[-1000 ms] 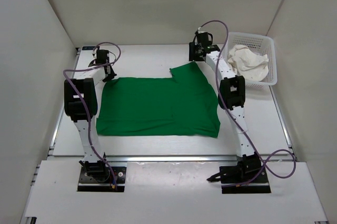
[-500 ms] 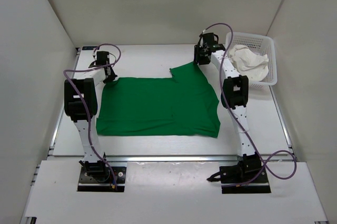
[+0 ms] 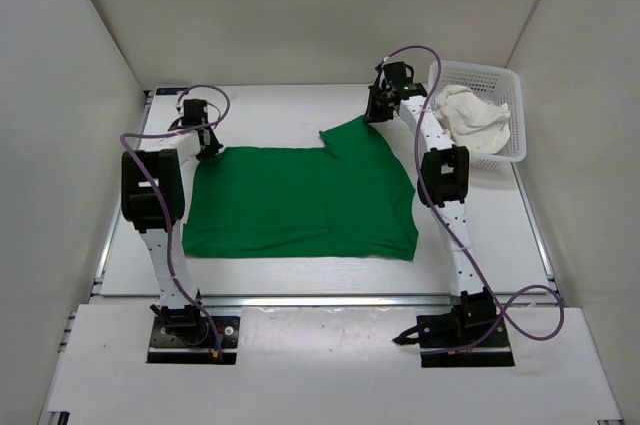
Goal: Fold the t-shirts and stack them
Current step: Grap the side of the flattened tshirt furthest away from the robot with both arms, then fold the other side of the tshirt into a rectangle
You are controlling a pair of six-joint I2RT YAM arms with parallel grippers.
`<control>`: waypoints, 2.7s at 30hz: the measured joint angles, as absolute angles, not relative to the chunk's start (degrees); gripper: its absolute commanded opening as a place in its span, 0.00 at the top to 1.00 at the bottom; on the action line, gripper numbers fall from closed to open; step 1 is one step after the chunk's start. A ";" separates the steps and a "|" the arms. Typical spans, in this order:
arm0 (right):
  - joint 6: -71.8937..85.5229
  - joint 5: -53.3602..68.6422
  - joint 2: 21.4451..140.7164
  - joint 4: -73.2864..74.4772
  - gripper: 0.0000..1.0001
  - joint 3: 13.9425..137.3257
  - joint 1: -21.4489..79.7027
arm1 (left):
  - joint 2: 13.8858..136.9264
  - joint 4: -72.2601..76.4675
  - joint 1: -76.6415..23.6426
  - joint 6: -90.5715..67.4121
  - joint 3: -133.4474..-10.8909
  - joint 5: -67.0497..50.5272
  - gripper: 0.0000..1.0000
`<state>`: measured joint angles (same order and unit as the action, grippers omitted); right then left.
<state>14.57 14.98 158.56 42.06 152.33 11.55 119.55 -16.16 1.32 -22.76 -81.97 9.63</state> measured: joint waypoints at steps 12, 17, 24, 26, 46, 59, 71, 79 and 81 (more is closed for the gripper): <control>12.10 16.67 147.41 54.68 1.00 149.23 12.38 | 108.36 -14.85 1.91 -24.08 -74.54 6.39 1.00; 12.08 15.05 123.63 45.15 1.00 117.01 15.31 | 103.88 -14.37 2.15 -24.56 -70.87 5.02 1.00; 12.88 15.07 102.00 35.62 1.00 86.15 17.50 | 100.84 -14.55 2.28 -25.10 -67.42 2.92 1.00; 13.32 14.24 99.37 32.93 1.00 80.88 17.52 | 99.72 -14.59 2.37 -25.12 -66.02 2.33 1.00; 18.28 12.08 69.36 23.09 1.00 46.09 13.80 | 83.50 -16.43 7.09 -24.45 -54.22 2.70 1.00; 26.00 12.91 60.99 20.64 0.99 27.59 16.25 | 81.34 -18.06 8.05 -25.04 -47.35 2.50 0.87; 27.16 9.39 56.45 22.94 0.92 28.01 19.05 | 70.22 -14.72 10.11 -32.16 -40.49 3.68 0.63; 25.12 10.04 73.06 14.02 0.79 40.51 26.39 | 69.14 -6.00 -3.90 -33.82 -40.69 2.20 0.66; 24.71 10.87 78.54 11.22 0.76 43.16 26.96 | 72.77 -3.29 -7.62 -35.48 -39.57 0.01 0.68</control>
<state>24.71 10.87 78.54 11.22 43.16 26.96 72.77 -3.29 -7.62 -35.48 -39.57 0.01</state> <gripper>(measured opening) 0.213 0.336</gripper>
